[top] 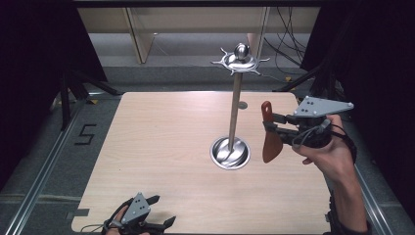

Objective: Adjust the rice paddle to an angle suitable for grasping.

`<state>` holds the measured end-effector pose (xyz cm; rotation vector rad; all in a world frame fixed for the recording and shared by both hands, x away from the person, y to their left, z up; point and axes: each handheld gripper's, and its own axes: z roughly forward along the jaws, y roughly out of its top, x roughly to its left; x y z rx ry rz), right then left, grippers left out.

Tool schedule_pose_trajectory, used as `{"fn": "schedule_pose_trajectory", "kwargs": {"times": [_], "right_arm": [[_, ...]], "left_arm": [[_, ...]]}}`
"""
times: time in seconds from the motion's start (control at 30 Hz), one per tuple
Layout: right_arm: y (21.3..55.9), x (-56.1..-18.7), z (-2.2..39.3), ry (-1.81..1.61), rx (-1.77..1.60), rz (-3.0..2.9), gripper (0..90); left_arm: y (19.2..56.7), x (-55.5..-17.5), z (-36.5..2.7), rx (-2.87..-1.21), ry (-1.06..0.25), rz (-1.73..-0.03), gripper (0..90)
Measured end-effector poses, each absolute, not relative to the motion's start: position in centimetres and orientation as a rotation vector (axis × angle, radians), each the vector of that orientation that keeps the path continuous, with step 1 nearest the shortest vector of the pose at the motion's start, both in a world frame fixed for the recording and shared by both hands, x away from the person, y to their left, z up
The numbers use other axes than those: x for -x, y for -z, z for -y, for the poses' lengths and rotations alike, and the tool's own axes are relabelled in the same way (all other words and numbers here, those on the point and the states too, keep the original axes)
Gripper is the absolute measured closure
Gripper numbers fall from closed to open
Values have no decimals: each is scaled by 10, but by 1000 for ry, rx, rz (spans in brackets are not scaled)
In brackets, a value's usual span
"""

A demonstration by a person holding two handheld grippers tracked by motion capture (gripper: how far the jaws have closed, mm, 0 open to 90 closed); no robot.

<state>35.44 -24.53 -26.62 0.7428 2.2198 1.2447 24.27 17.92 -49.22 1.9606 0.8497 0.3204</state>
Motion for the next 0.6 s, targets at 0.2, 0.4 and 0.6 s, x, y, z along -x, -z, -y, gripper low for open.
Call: {"fn": "schedule_pose_trajectory", "kwargs": {"times": [0.2,0.4,0.6], "right_arm": [[250,-354,244,-1277,-752,-2202,673],[236,-358,244,-1312,-729,-2176,673],[226,-364,237,-1312,-696,-2141,673]], "left_arm": [[492,-242,-179,-1962,-322,-847,149],[492,-244,-180,-1988,-336,-813,149],[491,-244,-181,-2006,-345,-813,149]]}}
